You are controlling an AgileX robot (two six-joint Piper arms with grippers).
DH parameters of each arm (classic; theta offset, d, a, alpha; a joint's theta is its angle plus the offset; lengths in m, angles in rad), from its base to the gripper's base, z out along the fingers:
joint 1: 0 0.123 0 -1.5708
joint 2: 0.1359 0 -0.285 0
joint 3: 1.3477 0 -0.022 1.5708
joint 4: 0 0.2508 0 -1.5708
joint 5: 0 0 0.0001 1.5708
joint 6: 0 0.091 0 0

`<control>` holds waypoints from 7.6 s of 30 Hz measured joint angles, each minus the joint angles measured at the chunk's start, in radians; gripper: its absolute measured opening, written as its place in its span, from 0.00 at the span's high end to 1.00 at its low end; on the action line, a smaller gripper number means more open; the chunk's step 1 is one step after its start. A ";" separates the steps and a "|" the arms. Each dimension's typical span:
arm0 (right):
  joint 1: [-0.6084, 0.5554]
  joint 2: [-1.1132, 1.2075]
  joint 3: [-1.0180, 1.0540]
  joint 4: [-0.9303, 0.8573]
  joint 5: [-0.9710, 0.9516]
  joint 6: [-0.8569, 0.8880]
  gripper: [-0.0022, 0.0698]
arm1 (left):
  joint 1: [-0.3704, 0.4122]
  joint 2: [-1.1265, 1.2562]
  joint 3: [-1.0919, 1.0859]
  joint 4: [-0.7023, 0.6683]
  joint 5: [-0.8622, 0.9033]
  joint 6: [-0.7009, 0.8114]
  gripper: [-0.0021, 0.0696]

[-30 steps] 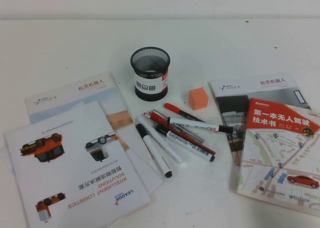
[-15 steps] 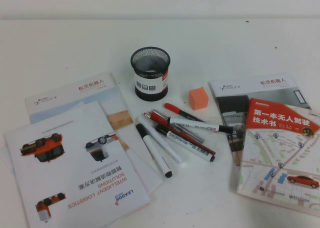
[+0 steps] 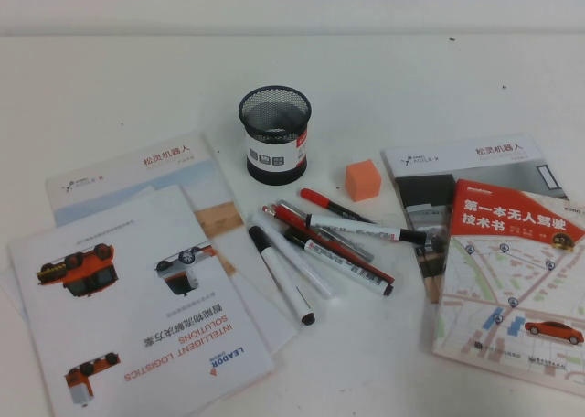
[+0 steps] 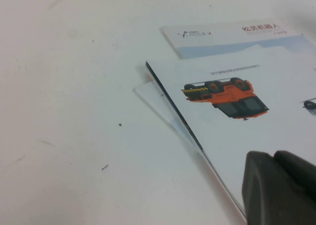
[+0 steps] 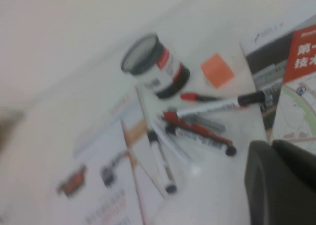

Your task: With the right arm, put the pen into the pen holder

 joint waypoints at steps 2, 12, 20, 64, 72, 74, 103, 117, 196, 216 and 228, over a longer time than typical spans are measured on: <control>0.000 0.096 -0.081 -0.075 0.053 0.000 1.00 | 0.000 0.000 0.000 0.000 0.000 0.000 0.97; 0.000 0.634 -0.516 -0.418 0.384 -0.003 1.00 | 0.000 0.000 0.000 0.000 0.000 0.000 0.97; 0.011 0.950 -0.834 -0.598 0.622 -0.005 1.00 | 0.000 0.000 0.000 0.000 0.000 0.000 0.97; 0.626 1.900 -1.636 -0.828 0.770 0.128 0.96 | 0.000 0.000 0.000 0.000 0.000 0.000 0.97; 0.656 1.951 -1.708 -0.846 0.770 0.125 0.69 | 0.000 0.000 0.000 0.000 0.000 0.000 0.97; 0.662 1.970 -1.731 -0.854 0.770 0.125 0.64 | 0.000 0.000 0.000 0.000 0.000 0.000 0.97; 0.675 2.118 -1.809 -0.899 0.770 0.124 0.70 | 0.000 0.000 0.000 0.000 0.000 0.000 0.97; 0.675 2.013 -1.782 -0.886 0.729 0.164 0.79 | 0.000 0.000 0.000 0.000 0.000 0.000 0.97; 0.484 1.715 -1.407 -1.071 -0.519 0.325 0.96 | 0.000 0.000 0.000 0.000 0.000 0.000 0.97; 0.484 0.975 -0.668 -0.936 -0.758 0.329 1.00 | 0.000 0.000 0.000 0.000 0.000 0.000 0.97; 0.484 0.698 -0.542 -0.942 -0.548 0.329 1.00 | 0.000 0.000 0.000 0.000 0.000 0.000 0.97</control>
